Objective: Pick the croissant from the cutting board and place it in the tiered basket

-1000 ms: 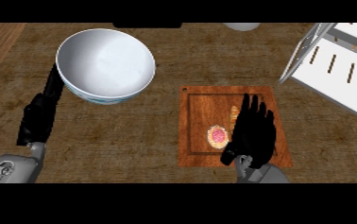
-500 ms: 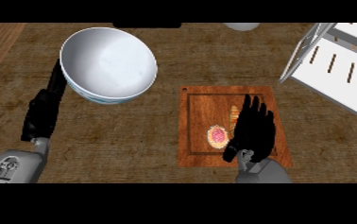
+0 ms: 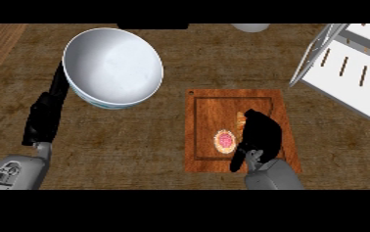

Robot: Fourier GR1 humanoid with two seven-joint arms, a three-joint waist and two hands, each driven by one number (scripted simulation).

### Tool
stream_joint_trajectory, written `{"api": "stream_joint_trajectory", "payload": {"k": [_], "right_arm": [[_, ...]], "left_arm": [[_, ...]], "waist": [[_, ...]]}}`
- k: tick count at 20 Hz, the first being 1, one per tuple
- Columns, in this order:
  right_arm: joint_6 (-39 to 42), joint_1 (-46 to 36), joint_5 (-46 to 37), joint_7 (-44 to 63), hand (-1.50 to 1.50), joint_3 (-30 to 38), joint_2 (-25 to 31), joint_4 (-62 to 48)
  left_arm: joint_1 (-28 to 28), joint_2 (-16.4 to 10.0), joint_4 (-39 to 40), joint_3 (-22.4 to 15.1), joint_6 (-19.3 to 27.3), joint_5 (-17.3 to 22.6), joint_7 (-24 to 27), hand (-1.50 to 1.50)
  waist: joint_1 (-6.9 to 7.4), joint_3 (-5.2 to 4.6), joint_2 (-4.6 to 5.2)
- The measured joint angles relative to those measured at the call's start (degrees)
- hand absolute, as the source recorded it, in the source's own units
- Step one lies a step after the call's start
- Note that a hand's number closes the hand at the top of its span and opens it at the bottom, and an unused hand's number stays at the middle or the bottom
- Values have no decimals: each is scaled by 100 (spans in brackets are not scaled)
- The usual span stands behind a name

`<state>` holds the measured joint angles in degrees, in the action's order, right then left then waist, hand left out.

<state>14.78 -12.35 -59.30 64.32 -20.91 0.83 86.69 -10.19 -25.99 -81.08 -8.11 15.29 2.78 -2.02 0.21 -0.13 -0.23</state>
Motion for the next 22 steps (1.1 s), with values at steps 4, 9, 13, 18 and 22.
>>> {"api": "stream_joint_trajectory", "payload": {"k": [4, 9, 13, 18, 22], "right_arm": [[215, -100, -210, -240, 150, -97, 37, -299], [206, -156, -164, -238, 150, -194, 32, -306], [22, -276, 46, -166, 150, -233, 35, -185], [-580, -1528, 644, -306, 150, 582, -20, -1204], [-1222, -2528, 776, -408, 150, 1182, -42, -1969]], "left_arm": [[116, 25, -132, 9, -29, -43, -23, 0], [99, 53, -201, 138, -134, -114, -139, 0], [208, 142, -267, 175, -148, -209, -142, 0], [-12, 203, -198, 145, -229, -238, -147, 0], [-43, 241, -153, 117, -263, -274, -96, 0]], "waist": [[13, -29, -35], [-11, -30, -34], [-6, -15, -20], [182, 13, 77], [267, 18, 104]]}}
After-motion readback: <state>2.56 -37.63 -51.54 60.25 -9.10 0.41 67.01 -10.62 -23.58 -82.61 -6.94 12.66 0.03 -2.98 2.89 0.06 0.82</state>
